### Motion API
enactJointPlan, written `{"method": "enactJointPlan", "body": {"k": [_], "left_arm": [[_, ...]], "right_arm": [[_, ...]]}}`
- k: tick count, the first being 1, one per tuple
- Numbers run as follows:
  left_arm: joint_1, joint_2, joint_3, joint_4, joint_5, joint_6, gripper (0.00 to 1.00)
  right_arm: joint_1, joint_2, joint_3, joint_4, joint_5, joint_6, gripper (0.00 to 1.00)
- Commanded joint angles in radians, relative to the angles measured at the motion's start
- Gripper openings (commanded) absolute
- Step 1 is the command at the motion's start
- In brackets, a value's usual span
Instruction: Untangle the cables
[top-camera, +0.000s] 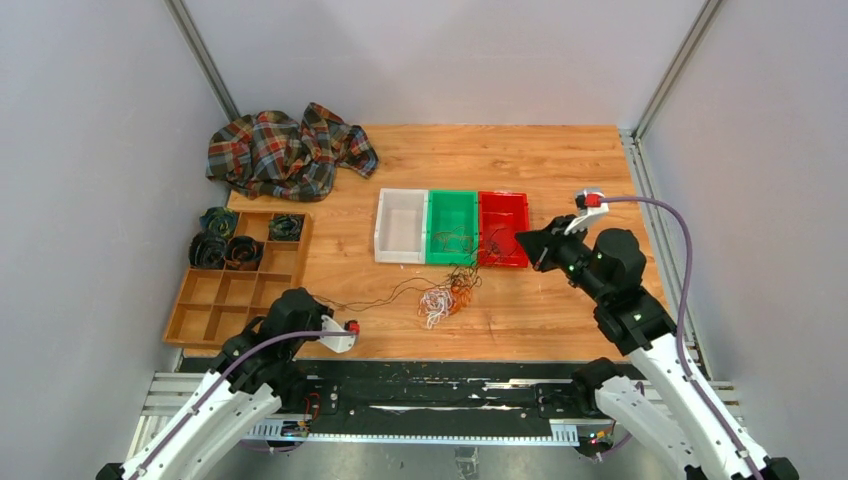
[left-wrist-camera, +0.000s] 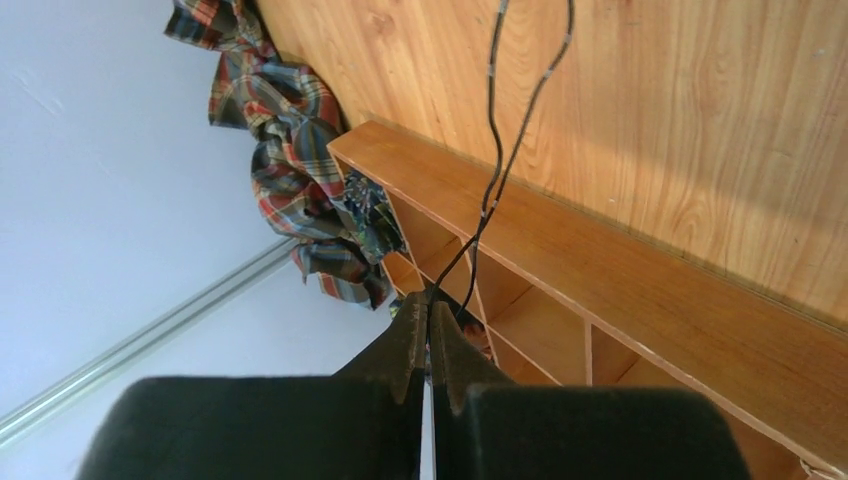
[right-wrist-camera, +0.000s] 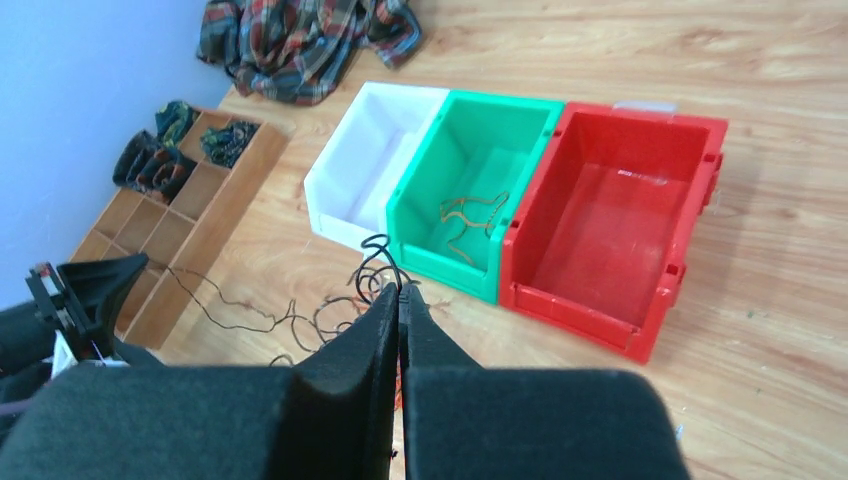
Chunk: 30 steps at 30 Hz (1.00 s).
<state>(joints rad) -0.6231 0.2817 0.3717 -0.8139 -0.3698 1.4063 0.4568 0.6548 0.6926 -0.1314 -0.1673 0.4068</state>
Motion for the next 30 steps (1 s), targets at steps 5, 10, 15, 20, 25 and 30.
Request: {"method": "enactJointPlan", "body": {"k": [5,10,15,20,25,30], "left_arm": [[0.01,0.092,0.098,0.025,0.11,-0.161,0.7],[0.01,0.315,0.353,-0.081,0.276,-0.385,0.99],[0.01,0.425,0.6,-0.065,0.57,-0.595,0.98],[0.009,0.547,0.773,0.073,0.763,-0.866,0.99],[0.01,0.629,0.836,0.117,0.949,-0.942,0.92],[0.009,0.621,0.79,0.133,0.993,-0.891,0.84]], "right_arm": [[-0.073,0.051,0.03,0.148,-0.288,0.139,0.01],[-0.068,0.095,0.039,0.27,-0.364,0.222,0.01],[0.026,0.187,0.085,0.376,-0.417,0.258,0.01],[0.213,0.297,0.152,0.402,-0.384,0.194,0.01],[0.315,0.397,0.198,0.473,-0.377,0.205,0.01],[0.375,0.463,0.227,0.523,-0.388,0.211,0.01]]}}
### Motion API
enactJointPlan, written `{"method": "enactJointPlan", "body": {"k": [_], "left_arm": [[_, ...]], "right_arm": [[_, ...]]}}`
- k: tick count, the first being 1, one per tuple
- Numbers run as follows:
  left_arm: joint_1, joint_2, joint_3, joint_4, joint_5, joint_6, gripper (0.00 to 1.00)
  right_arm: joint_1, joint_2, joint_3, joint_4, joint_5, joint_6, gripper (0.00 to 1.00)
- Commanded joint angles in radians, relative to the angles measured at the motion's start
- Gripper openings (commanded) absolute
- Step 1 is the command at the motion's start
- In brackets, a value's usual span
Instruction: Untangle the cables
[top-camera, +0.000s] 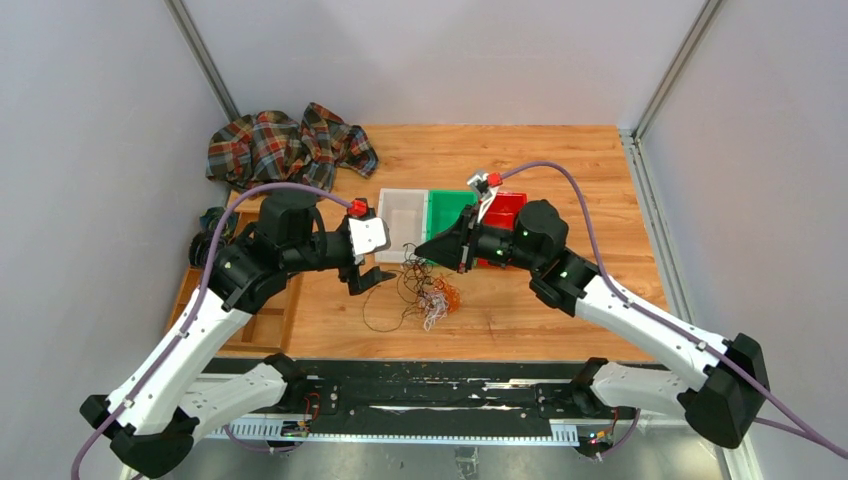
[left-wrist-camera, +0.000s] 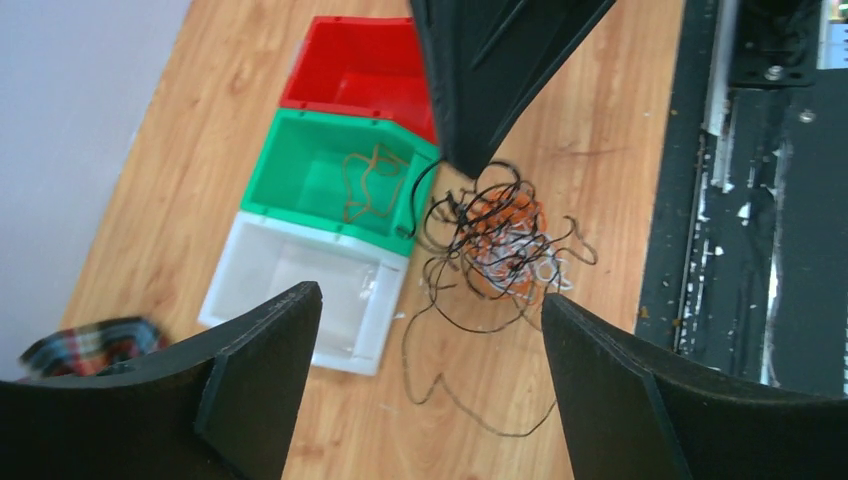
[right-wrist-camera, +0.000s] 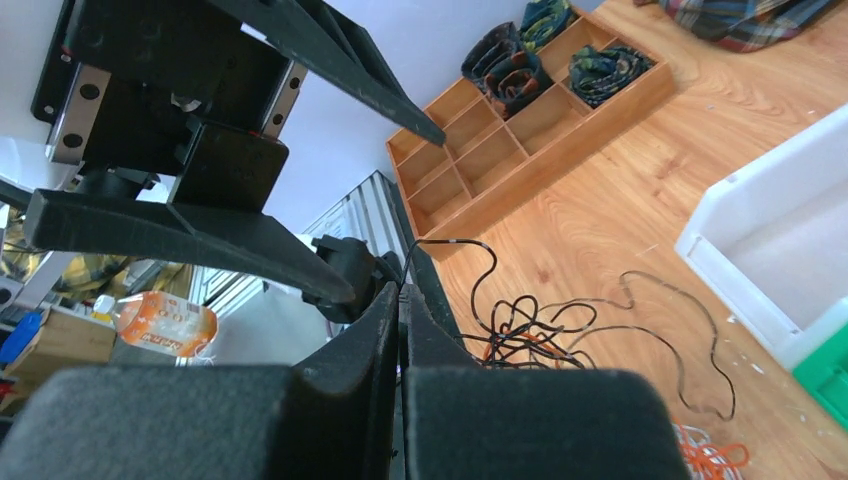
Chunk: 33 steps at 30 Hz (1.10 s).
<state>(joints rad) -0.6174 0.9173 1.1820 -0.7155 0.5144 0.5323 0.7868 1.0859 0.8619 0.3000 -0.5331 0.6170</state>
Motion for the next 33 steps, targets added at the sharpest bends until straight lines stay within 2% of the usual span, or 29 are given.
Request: {"method": "enactJointPlan", "body": {"k": [1,5,10,13,16,19,21,22,25,26,28,33], "left_arm": [[0.004,-0.015,-0.027,0.039,0.121,-0.007,0.83],[0.002,-0.012,-0.044,0.062,0.109,0.012,0.75],[0.002,-0.02,-0.076,0.071,0.08,0.07,0.58],[0.002,-0.026,-0.092,0.09,0.072,0.068,0.45],[0.002,-0.037,-0.107,0.141,0.046,0.028,0.19],[0.002,-0.055,-0.117,0.203,0.006,-0.036,0.08],[0.002,-0.066,-0.118,0.216,0.0,-0.079,0.04],[0.002,-0.068,-0.116,0.216,-0.002,-0.106,0.02],[0.002,-0.073,-0.101,0.205,-0.026,-0.204,0.01],[0.002,-0.074,-0.097,0.198,-0.034,-0.233,0.01],[0.002,-0.07,-0.085,0.18,-0.053,-0.289,0.01],[0.002,-0.065,-0.052,0.127,-0.091,-0.381,0.0]], "right_arm": [[0.056,0.044,0.065,0.094,-0.028,0.002,0.01],[0.08,0.082,0.085,0.109,-0.045,0.007,0.0],[0.092,0.103,0.1,0.123,-0.062,0.017,0.01],[0.097,0.111,0.1,0.126,-0.07,0.022,0.01],[0.102,0.118,0.096,0.136,-0.074,0.03,0.01],[0.106,0.119,0.087,0.138,-0.074,0.033,0.01],[0.106,0.109,0.075,0.135,-0.05,0.033,0.01],[0.106,0.097,0.066,0.123,-0.024,0.029,0.06],[0.11,0.041,0.017,0.118,0.094,0.002,0.44],[0.112,0.021,0.0,0.109,0.156,-0.017,0.53],[0.124,-0.014,-0.019,0.081,0.238,-0.06,0.6],[0.174,-0.048,-0.017,0.022,0.364,-0.168,0.66]]}}
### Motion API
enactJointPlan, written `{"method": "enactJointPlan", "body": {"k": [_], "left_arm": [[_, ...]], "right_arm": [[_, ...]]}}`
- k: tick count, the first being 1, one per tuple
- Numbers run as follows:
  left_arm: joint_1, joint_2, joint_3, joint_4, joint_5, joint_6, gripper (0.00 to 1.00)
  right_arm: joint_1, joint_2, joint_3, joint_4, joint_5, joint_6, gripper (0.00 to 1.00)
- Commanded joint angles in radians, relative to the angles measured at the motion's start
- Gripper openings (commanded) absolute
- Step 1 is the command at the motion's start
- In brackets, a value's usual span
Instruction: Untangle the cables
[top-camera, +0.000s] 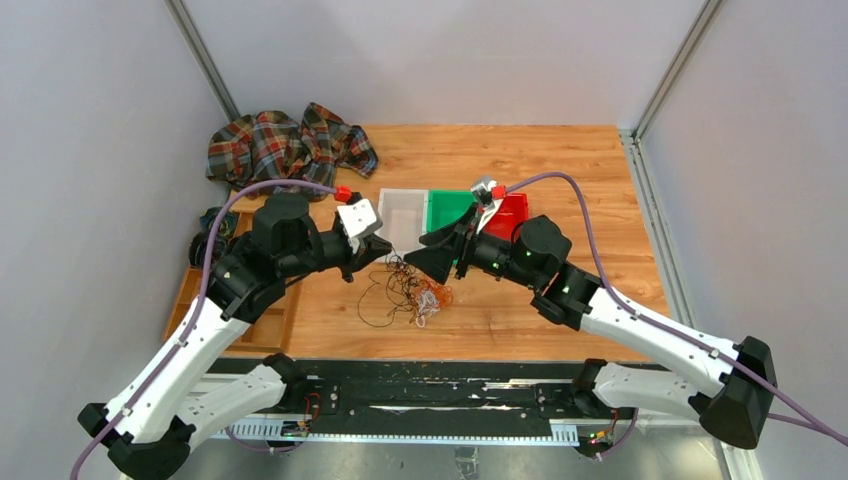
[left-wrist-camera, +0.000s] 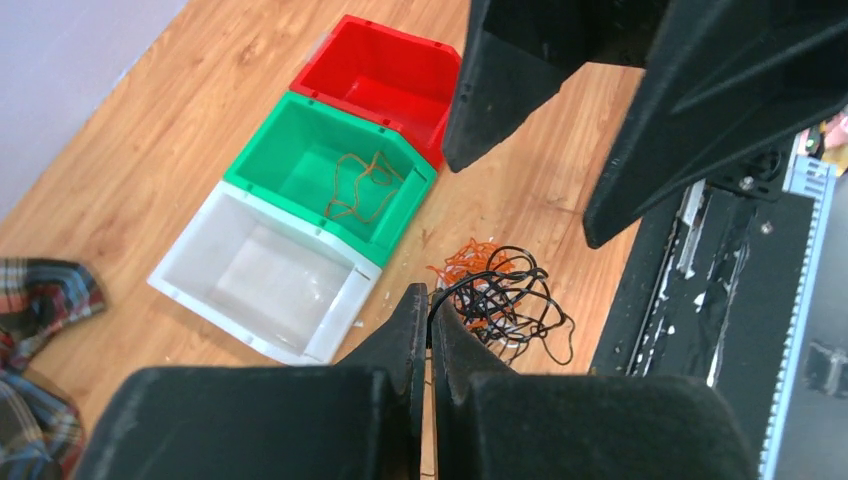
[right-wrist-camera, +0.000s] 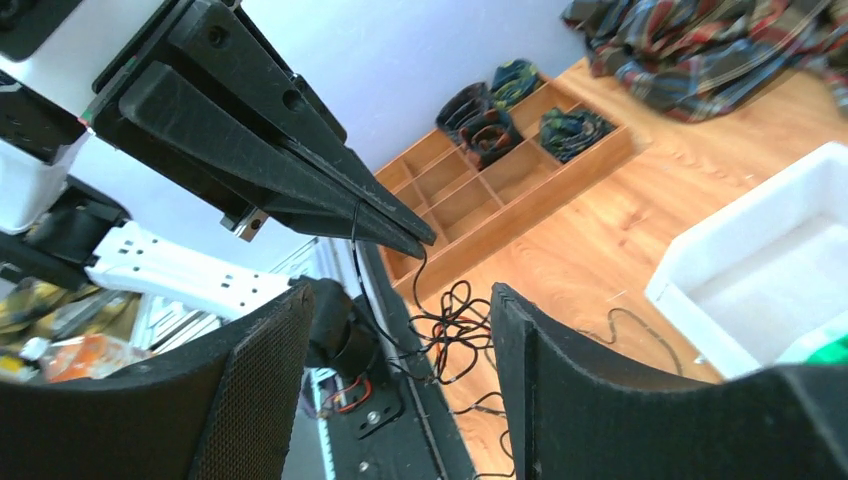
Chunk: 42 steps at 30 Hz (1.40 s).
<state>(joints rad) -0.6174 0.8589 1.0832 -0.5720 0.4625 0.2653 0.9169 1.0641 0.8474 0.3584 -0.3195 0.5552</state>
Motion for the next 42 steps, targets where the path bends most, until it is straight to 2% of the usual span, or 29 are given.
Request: {"method": "enactJointPlan", "body": {"k": [1,7,16,21,27,34,42], "left_arm": [[0.002,-0.011,0.047,-0.017,-0.048,-0.122,0.0],[0.002,0.006,0.081,-0.07,-0.087,-0.129,0.01],[0.002,0.027,0.127,-0.14,-0.057,-0.113,0.01],[0.002,0.031,0.165,-0.182,0.021,-0.092,0.01],[0.002,0.056,0.223,-0.215,0.143,-0.069,0.0],[0.002,0.113,0.348,-0.241,0.208,-0.016,0.0],[0.002,0.17,0.524,-0.242,0.198,0.078,0.0]], "right_arm": [[0.051,-0.023,-0.001,-0.038,0.154,-0.12,0.66],[0.122,0.003,-0.001,-0.041,0.219,-0.213,0.66],[0.171,0.097,0.081,-0.035,0.379,-0.273,0.63],[0.172,0.139,0.098,-0.01,0.516,-0.266,0.58],[0.177,0.222,0.12,0.03,0.503,-0.26,0.56],[0.198,0.26,0.016,0.092,0.514,-0.2,0.51],[0.197,0.23,-0.159,0.125,0.596,-0.136,0.45]]}}
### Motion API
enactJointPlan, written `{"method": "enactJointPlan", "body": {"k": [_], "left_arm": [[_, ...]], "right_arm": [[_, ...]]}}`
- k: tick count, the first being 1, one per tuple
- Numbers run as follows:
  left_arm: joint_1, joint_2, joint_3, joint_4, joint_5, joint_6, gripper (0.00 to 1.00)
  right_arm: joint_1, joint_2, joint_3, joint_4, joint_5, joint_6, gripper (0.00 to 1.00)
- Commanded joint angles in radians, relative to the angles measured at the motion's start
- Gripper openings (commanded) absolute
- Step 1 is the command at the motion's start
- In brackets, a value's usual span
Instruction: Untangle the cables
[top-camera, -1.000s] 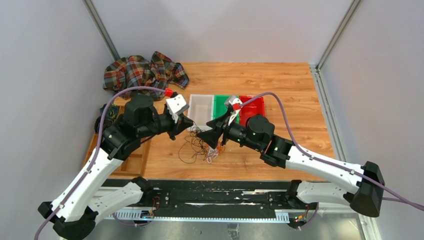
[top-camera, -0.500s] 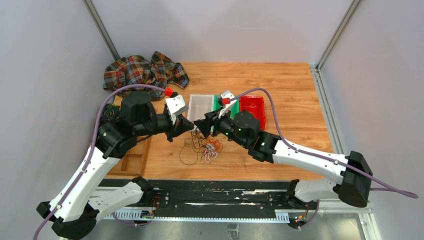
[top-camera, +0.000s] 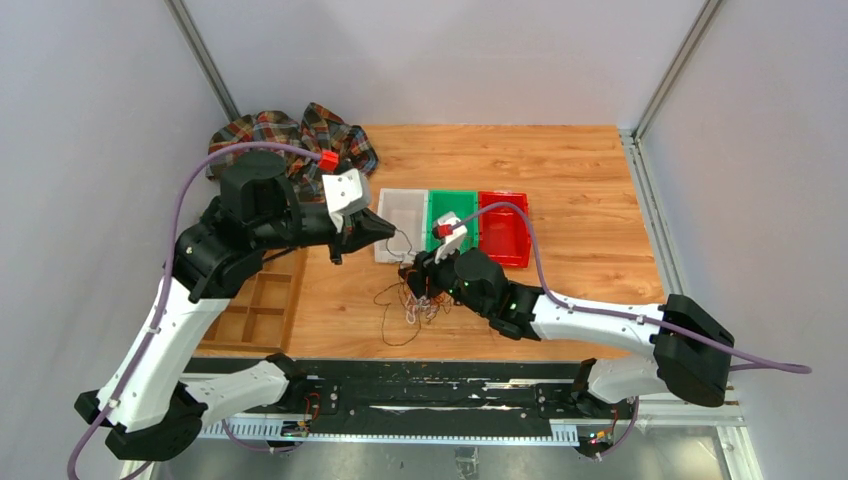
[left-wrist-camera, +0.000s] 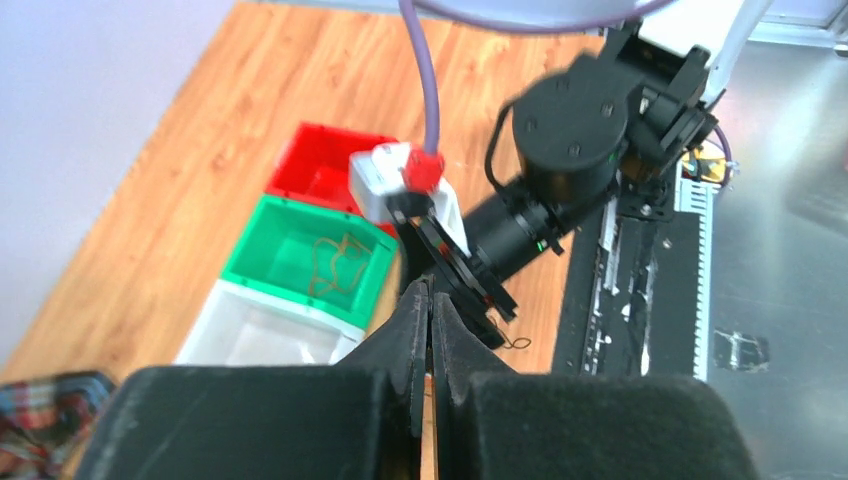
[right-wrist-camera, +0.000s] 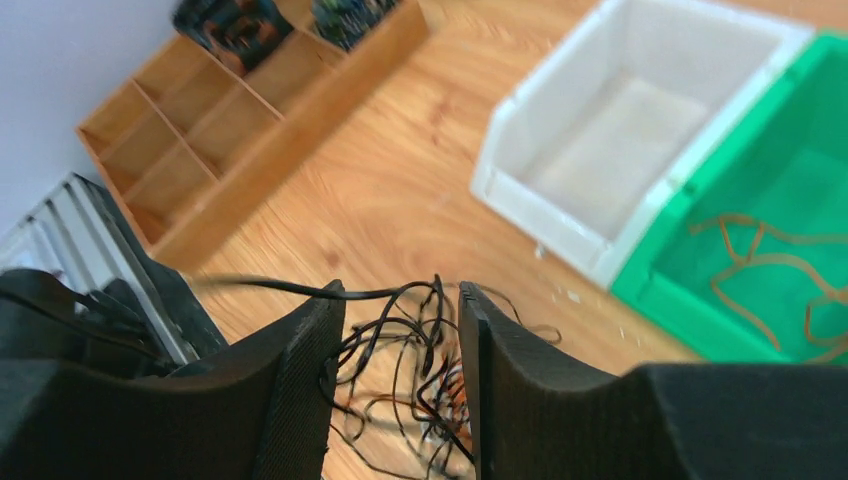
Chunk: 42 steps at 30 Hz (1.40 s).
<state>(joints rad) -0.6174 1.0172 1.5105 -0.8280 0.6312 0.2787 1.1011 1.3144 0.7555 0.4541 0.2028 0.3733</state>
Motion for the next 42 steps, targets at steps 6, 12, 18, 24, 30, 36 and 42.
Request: {"method": "enactJointPlan", "body": {"k": [6,12,18,24,30,36,42], "left_arm": [[0.002,0.056,0.27,0.026,-0.018,0.116,0.01],[0.002,0.071,0.383,0.099,-0.084,0.151,0.01],[0.002,0.057,0.395,0.323,-0.258,0.176,0.0],[0.002,0.062,0.402,0.611,-0.422,0.239,0.0],[0.002,0.122,0.502,0.819,-0.516,0.301,0.01],[0.002,0.172,0.602,0.882,-0.527,0.351,0.0],[0.002,0.25,0.727,1.11,-0.653,0.461,0.01]], "right_arm": [[0.013,-0.027,-0.15,0.047,0.091,0.086,0.43],[0.013,-0.013,-0.212,0.074,0.095,0.125,0.42],[0.013,0.003,-0.26,0.089,0.094,0.159,0.46],[0.013,0.003,-0.286,0.094,0.076,0.184,0.52],[0.013,0.005,-0.299,0.095,0.065,0.188,0.56],[0.013,0.013,-0.312,0.077,0.059,0.198,0.55],[0.013,0.009,-0.343,0.074,0.064,0.216,0.53]]}}
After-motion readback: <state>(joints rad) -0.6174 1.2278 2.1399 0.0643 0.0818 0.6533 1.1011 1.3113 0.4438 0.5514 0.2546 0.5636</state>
